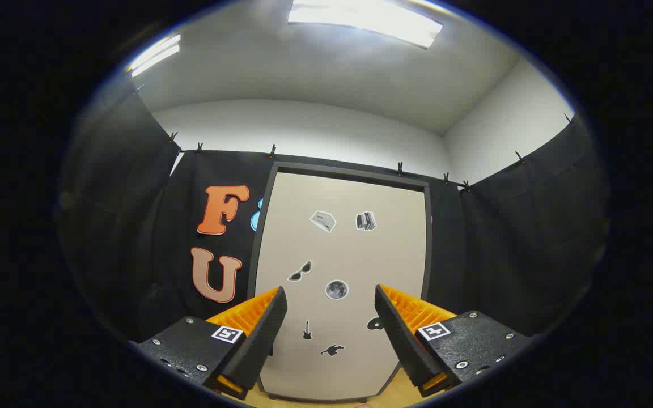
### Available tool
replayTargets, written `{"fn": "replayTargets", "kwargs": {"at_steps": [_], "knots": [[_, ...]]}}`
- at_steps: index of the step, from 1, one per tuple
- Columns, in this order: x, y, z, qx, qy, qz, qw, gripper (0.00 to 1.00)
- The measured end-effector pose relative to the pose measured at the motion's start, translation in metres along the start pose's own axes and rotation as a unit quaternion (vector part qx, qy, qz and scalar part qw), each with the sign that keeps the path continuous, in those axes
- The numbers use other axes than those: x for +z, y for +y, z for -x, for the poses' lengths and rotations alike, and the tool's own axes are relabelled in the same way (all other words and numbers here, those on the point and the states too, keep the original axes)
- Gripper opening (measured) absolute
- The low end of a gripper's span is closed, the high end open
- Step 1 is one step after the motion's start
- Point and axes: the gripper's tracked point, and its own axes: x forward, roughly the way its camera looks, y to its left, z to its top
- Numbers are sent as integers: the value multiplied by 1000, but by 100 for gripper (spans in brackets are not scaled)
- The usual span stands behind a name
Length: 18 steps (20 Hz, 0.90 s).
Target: Open the shoe cabinet door, grab the shoes and put them into the shoe cabinet, then close the shoe cabinet door.
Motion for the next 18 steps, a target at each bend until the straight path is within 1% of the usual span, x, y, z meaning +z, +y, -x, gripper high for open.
{"fn": "replayTargets", "kwargs": {"at_steps": [5, 8, 11, 15, 18], "knots": [[-7, -7, 0, -8, 12, -11, 1000, 96], [-6, -9, 0, -7, 14, -16, 1000, 96], [1, -3, 2, -1, 5, -16, 1000, 96], [3, 3, 2, 4, -4, 0, 1000, 96], [4, 10, 0, 13, -6, -9, 1000, 97]]}}
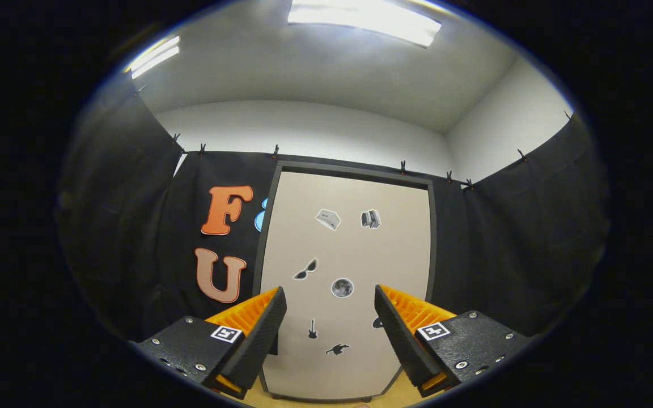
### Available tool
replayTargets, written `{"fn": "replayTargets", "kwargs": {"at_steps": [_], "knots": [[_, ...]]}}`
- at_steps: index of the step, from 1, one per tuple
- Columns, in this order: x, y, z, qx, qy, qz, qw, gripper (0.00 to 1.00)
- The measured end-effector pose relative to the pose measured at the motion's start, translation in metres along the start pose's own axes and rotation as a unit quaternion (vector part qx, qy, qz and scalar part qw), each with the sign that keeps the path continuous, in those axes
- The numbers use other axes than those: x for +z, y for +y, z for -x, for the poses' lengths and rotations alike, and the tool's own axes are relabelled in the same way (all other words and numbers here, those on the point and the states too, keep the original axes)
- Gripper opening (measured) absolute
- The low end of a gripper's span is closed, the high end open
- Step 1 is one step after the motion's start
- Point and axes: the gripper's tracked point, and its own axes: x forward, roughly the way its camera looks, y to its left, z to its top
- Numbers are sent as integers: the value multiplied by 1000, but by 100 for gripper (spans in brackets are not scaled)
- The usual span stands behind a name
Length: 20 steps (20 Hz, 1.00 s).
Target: Open the shoe cabinet door, grab the shoes and put them into the shoe cabinet, then close the shoe cabinet door.
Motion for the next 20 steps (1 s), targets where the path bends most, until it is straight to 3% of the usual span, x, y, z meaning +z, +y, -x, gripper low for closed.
{"fn": "replayTargets", "kwargs": {"at_steps": [7, 16, 20], "knots": [[-32, 12, -17, 13, 36, -35, 999, 97], [-100, 73, -51, 59, 124, -65, 988, 97], [-131, 89, -70, 57, 158, -63, 984, 92]]}}
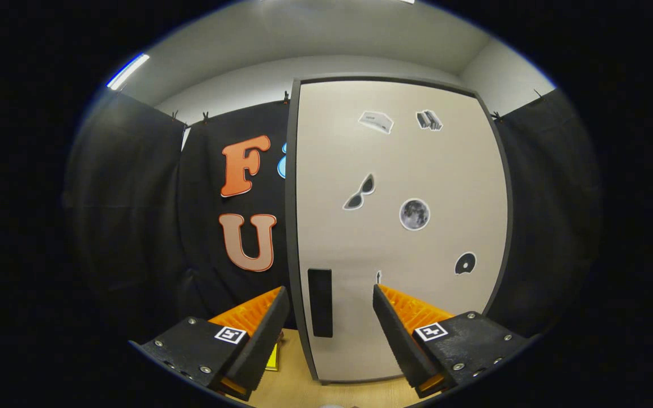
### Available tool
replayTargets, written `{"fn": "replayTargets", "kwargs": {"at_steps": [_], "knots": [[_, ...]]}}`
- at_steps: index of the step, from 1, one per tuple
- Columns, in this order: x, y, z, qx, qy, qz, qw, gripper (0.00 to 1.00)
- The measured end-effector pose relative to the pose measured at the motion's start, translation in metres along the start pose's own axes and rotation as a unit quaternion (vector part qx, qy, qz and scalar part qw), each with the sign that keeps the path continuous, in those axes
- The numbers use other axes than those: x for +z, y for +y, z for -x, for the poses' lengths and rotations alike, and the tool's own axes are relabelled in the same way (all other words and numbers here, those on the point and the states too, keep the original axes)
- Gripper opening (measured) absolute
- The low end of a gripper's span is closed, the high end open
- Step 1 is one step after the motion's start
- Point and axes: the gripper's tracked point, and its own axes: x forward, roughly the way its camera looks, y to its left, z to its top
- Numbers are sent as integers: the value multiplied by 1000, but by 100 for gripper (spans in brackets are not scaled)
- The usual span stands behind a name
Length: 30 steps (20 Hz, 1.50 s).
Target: Open the shoe cabinet door, grab the shoes and put them into the shoe cabinet, then close the shoe cabinet door.
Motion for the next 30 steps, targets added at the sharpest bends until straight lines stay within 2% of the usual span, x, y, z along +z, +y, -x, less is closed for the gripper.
{"fn": "replayTargets", "kwargs": {"at_steps": [6, 8, 11, 16, 18, 21, 25, 30], "knots": [[-31, 7, -42, -5, 40, -16, 999, 81], [-43, 8, -55, -10, 58, -17, 998, 75], [-58, 13, -70, -13, 77, -21, 997, 62], [-70, 15, -83, -28, 91, -42, 995, 51], [-70, 13, -85, -40, 89, -59, 993, 45], [-70, 12, -83, -46, 82, -43, 995, 35], [-71, 13, -74, -26, 82, -46, 995, 23], [-71, 11, -43, -4, 82, -44, 996, 20]]}}
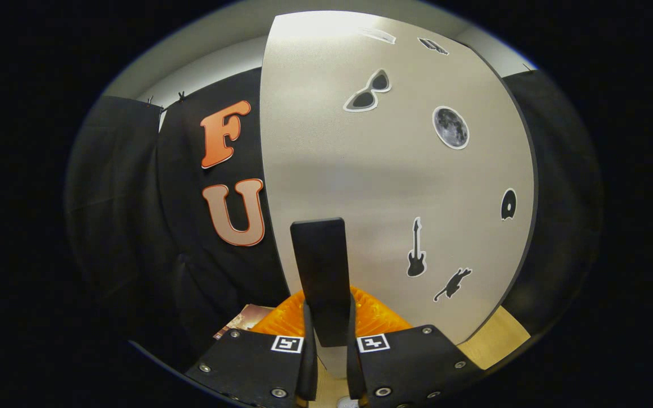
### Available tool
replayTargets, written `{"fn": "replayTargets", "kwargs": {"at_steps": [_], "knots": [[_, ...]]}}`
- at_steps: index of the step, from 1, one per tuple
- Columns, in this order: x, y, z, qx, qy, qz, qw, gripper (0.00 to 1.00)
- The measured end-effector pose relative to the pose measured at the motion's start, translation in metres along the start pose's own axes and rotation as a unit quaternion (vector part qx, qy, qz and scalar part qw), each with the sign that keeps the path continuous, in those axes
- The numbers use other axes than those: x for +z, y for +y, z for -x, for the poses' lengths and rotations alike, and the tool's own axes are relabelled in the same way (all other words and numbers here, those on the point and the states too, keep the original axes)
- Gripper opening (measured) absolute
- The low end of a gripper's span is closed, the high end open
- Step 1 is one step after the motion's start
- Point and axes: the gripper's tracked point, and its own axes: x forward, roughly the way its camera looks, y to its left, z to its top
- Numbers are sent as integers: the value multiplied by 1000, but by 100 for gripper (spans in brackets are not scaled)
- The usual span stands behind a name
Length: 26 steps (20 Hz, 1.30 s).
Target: Open the shoe cabinet door, grab the shoes and put them into the shoe cabinet, then close the shoe cabinet door.
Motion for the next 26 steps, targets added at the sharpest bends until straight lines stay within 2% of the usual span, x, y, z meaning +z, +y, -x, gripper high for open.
{"fn": "replayTargets", "kwargs": {"at_steps": [16, 26], "knots": [[-11, -63, 110, -2, -14, -1, 1000, 20], [-11, -138, 157, -61, -29, -9, 998, 17]]}}
